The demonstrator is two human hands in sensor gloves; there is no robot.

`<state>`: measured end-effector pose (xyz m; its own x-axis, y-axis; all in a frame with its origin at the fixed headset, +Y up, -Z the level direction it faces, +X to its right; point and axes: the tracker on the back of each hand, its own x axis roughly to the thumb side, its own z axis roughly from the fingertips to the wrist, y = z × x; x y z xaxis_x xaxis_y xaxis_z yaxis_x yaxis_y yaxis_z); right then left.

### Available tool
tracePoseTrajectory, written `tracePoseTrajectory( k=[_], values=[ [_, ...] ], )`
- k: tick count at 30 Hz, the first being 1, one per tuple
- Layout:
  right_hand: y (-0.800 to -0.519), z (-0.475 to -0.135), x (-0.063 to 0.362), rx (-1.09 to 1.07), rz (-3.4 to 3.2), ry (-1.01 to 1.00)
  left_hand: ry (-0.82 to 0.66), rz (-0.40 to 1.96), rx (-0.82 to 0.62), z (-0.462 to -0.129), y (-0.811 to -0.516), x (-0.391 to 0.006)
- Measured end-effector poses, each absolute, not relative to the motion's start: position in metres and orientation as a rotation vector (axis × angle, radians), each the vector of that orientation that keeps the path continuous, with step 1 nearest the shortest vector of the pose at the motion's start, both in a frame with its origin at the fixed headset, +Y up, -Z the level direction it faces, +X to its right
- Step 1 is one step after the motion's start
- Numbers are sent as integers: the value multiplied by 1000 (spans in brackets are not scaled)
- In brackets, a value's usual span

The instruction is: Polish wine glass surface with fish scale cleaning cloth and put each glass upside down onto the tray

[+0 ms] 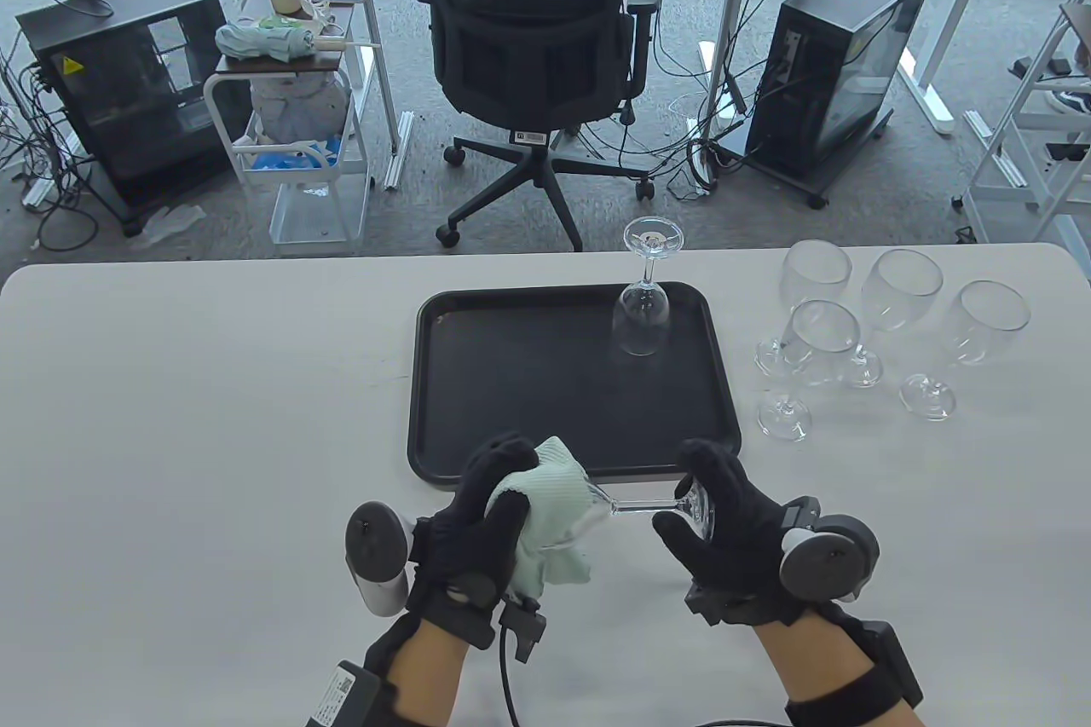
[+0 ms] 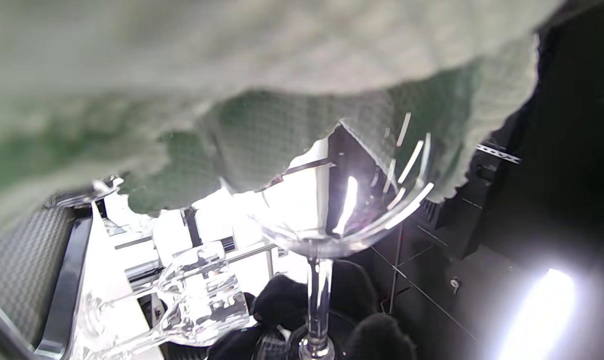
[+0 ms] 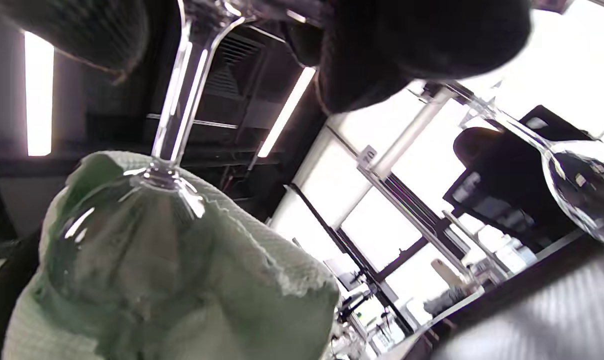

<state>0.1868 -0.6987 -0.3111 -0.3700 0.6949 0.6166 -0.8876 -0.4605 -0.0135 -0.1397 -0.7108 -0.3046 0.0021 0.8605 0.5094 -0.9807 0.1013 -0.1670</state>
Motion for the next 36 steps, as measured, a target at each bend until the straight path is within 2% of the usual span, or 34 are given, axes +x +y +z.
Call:
tracePoseTrajectory(
  k=[1, 2, 5, 9, 11, 12, 17, 18, 21, 22, 24, 26, 30, 32, 36],
  values=[
    [-702, -313, 187, 575, 1915, -256, -571, 1438, 293, -304, -709, -140],
    [-703, -313, 187, 570, 1870, -179, -566, 1407, 308, -303, -708, -141],
    [-700, -310, 187, 672, 2005, -389, -559, 1419, 275, -304, -707, -141],
    [-692, -300, 183, 947, 2136, -753, -530, 1511, 181, -307, -711, -144],
    [-691, -299, 184, 919, 2122, -771, -532, 1534, 178, -307, -711, -142],
    [-693, -301, 184, 875, 2070, -727, -530, 1520, 189, -306, -711, -142],
    [-701, -311, 186, 540, 1892, -190, -553, 1435, 279, -304, -709, -141],
    [-700, -310, 186, 596, 1869, -205, -551, 1437, 273, -305, -710, -142],
    [-692, -307, 187, 768, 2091, -581, -545, 1477, 240, -307, -710, -143],
    [-688, -307, 190, 767, 2117, -633, -548, 1501, 220, -308, -710, -143],
    [-684, -307, 196, 708, 2025, -609, -538, 1531, 194, -309, -711, -144],
    [-674, -309, 207, 589, 1905, -576, -500, 1551, 236, -310, -711, -149],
    [-639, -317, 210, 476, 2111, -685, -482, 1592, 266, -313, -709, -162],
    [-622, -328, 195, 480, 2270, -786, -478, 1594, 276, -314, -708, -165],
    [-607, -372, 140, 504, 2615, -816, -473, 1598, 272, -313, -709, -167]
  ],
)
